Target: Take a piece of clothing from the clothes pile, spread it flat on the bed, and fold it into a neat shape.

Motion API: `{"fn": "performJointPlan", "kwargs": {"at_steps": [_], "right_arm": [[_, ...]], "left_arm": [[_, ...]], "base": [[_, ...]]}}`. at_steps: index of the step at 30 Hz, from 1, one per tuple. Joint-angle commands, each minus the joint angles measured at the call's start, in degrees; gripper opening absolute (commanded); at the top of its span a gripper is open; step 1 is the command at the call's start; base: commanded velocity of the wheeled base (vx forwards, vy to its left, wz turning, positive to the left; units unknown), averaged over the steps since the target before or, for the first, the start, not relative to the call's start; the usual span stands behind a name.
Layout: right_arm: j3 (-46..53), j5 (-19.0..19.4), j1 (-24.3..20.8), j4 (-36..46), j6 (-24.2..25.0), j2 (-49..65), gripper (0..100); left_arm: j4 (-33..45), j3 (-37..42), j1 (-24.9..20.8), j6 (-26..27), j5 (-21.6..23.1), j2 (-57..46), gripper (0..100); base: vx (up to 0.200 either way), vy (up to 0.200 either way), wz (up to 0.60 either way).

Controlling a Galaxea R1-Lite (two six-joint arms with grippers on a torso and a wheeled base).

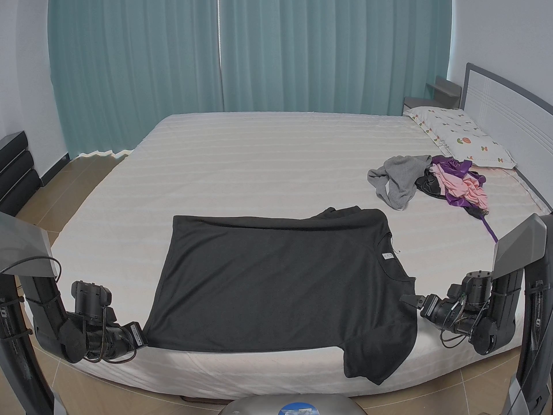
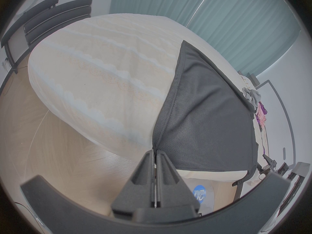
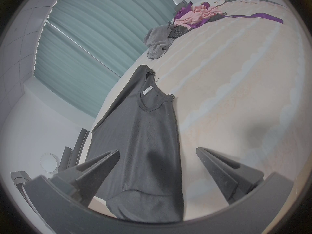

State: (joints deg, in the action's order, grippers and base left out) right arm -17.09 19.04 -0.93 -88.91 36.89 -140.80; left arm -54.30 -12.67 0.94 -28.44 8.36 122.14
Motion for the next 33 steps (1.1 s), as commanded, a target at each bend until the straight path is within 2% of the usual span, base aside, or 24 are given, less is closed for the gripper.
{"fn": "performJointPlan", "kwargs": {"at_steps": [1, 2, 3, 10, 20, 33], "right_arm": [[-2.0, 0.0, -0.4, 0.1, 0.0, -1.5, 100], [-2.2, -0.1, -0.4, 0.1, -0.2, -1.8, 100], [-2.4, -0.1, -0.5, 0.1, -0.2, -1.9, 0], [-6.3, -3.3, -0.2, 0.0, 0.0, -2.6, 0], [-10.2, -3.6, -0.1, 0.4, 0.0, -1.1, 0], [-18.9, -3.7, 0.3, 7.0, 0.1, -1.2, 0]], "left_arm": [[0.0, 0.0, 0.0, 0.0, 0.0, 0.2, 0], [0.0, 0.0, 0.0, 0.0, 0.0, 0.3, 0], [0.0, 0.1, 0.0, 0.0, 0.0, 0.2, 0], [0.0, 0.3, -0.1, 0.1, 0.0, 0.2, 0], [0.0, 0.4, -0.1, 0.1, 0.0, 0.2, 0], [-0.1, 0.4, -0.2, 0.1, 0.0, 0.1, 0]], "base": [[0.0, 0.0, 0.0], [0.0, 0.0, 0.0], [0.0, 0.0, 0.0], [0.0, 0.0, 0.0], [0.0, 0.0, 0.0], [0.0, 0.0, 0.0]]}}
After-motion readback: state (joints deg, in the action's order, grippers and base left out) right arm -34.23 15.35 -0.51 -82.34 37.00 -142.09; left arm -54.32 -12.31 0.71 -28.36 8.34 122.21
